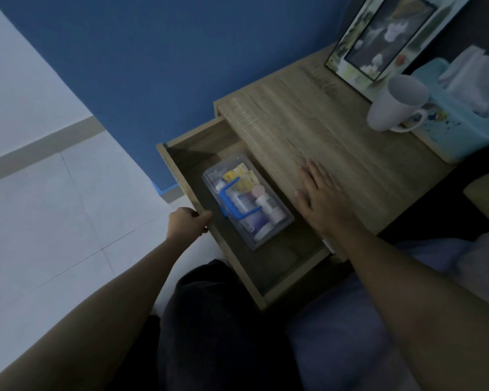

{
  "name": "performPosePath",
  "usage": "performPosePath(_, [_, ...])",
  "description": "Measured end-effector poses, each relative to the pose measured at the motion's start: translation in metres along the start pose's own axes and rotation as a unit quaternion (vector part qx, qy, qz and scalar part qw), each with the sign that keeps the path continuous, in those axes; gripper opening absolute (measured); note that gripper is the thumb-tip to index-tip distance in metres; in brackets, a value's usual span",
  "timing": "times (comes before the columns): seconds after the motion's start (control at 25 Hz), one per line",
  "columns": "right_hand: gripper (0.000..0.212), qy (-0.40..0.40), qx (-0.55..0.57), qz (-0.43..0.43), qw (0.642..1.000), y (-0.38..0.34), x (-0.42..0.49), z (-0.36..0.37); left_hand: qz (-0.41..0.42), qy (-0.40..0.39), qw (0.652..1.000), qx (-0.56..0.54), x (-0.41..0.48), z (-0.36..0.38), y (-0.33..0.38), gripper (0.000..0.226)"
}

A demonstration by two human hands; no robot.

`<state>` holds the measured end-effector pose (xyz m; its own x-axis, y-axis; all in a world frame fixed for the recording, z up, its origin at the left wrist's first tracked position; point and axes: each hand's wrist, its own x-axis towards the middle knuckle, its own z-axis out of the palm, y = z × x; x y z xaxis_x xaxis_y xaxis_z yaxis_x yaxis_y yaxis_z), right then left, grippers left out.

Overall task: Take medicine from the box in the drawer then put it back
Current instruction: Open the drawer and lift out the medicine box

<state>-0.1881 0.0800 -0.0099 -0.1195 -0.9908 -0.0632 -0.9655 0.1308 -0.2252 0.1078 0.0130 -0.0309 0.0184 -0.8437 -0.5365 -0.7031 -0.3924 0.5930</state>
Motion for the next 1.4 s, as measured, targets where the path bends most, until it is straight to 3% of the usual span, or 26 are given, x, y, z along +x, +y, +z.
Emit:
performPosePath(0.2, [0.056, -0.007, 0.004, 0.002, 1.0, 0.0, 0.0, 0.0, 0.0, 0.003, 1.0, 0.028, -0.01, -0.016, -0.017, 0.037])
performPosePath(0.36, [0.056, 0.011, -0.038, -0.002, 0.999, -0.008, -0.001, -0.01, 0.093, 0.182, 0.977, 0.067, -0.023, -0.029, -0.01, 0.046])
performPosePath(0.44, [0.056, 0.031, -0.063, 0.009, 0.997, -0.024, -0.004, -0.016, 0.186, 0.201, 0.958, 0.089, -0.021, -0.041, 0.005, 0.039])
performPosePath(0.56, [0.052, 0.039, 0.009, 0.006, 0.999, -0.063, -0.021, -0.01, 0.267, 0.158, 0.943, 0.121, -0.002, -0.053, 0.038, 0.03])
performPosePath(0.68, [0.051, 0.031, 0.017, -0.033, 0.999, -0.097, -0.043, 0.011, 0.271, 0.07, 0.937, 0.207, 0.018, -0.053, 0.058, 0.038])
performPosePath(0.84, [0.063, 0.003, 0.046, 0.123, 0.991, -0.119, -0.055, 0.042, 0.233, -0.025, 0.932, 0.276, 0.029, -0.044, 0.068, 0.048])
performPosePath(1.04, [0.087, -0.045, 0.09, 0.321, 0.942, -0.134, -0.057, 0.061, 0.211, -0.07, 0.931, 0.291, 0.036, -0.035, 0.075, 0.053])
performPosePath(1.28, [0.083, -0.04, 0.309, 0.395, 0.864, -0.145, -0.054, 0.07, 0.186, -0.108, 0.938, 0.273, 0.056, -0.032, 0.077, 0.056])
performPosePath(1.4, [0.083, -0.011, 0.324, 0.402, 0.856, -0.152, -0.054, 0.068, 0.194, -0.107, 0.941, 0.258, 0.062, -0.037, 0.077, 0.053])
